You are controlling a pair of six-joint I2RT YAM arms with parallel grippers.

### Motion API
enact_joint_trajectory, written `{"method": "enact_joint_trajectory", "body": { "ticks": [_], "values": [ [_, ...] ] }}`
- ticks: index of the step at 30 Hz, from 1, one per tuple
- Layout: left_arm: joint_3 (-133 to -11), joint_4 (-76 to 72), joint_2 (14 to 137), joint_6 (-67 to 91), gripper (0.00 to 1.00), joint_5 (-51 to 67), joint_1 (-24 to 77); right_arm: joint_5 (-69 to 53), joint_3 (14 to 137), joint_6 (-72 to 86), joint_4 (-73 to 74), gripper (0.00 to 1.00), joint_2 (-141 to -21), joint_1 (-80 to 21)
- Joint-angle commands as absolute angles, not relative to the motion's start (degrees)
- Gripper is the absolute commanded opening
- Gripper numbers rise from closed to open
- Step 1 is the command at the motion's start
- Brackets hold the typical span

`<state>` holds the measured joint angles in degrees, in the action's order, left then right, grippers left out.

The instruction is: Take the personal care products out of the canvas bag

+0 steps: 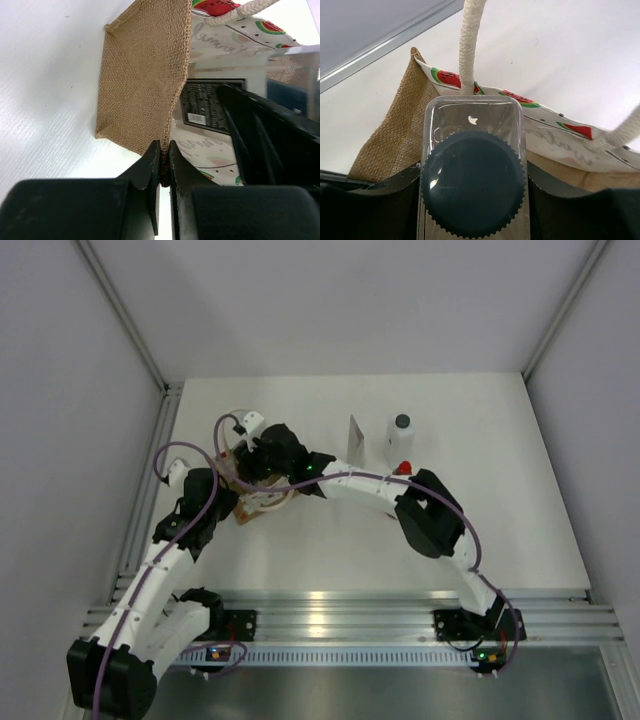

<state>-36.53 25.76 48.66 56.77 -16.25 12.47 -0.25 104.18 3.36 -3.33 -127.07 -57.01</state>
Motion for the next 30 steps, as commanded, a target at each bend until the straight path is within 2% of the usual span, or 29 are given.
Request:
{"method": "enact_joint_trajectory", "body": {
  "ticks": [1, 12, 16, 17, 19, 20, 23, 24, 27, 30],
  "values": [
    [-37.09, 23.64, 48.78, 56.25, 0.0, -18.02, 12.39, -0.79, 105.65, 2.64, -12.57, 0.0, -116.64, -58.01],
    [-37.44, 23.55, 49.31, 56.6, 0.01, -18.02, 12.39, 1.14, 103.71, 2.46, -6.25, 0.0, -105.48, -57.48],
    [-38.23, 23.55, 49.13, 56.51, 0.19, -17.84, 12.39, 1.93, 104.15, 1.23, -3.17, 0.0, -101.43, -56.69],
    [-38.32, 23.55, 49.04, 56.51, 0.28, -17.75, 12.39, 2.11, 104.32, 0.71, -2.56, 0.0, -99.95, -56.17],
    [-38.93, 23.47, 48.87, 56.34, 0.39, -17.58, 12.39, 2.37, 104.5, 0.53, -0.8, 0.0, -98.53, -55.38],
    [-39.11, 23.55, 48.78, 56.25, 0.51, -17.4, 12.39, 2.37, 104.59, 0.53, -0.27, 0.0, -97.05, -54.59],
    [-39.99, 23.55, 48.08, 55.64, 0.68, -17.05, 12.39, 3.16, 103.89, 0.53, 1.91, 0.0, -93.97, -52.83],
    [-40.16, 23.55, 47.9, 55.37, 0.79, -16.88, 12.39, 3.16, 103.71, 0.53, 2.37, 0.0, -93.17, -52.3],
    [-41.31, 23.55, 46.67, 53.97, 0.98, -16.35, 12.39, 3.69, 102.75, -1.47, 4.04, 0.0, -90.01, -50.02],
    [-42.88, 23.9, 44.74, 51.6, 0.98, -15.39, 12.39, 4.92, 101.34, -1.93, 5.7, 0.0, -86.67, -47.12]
  ]
}}
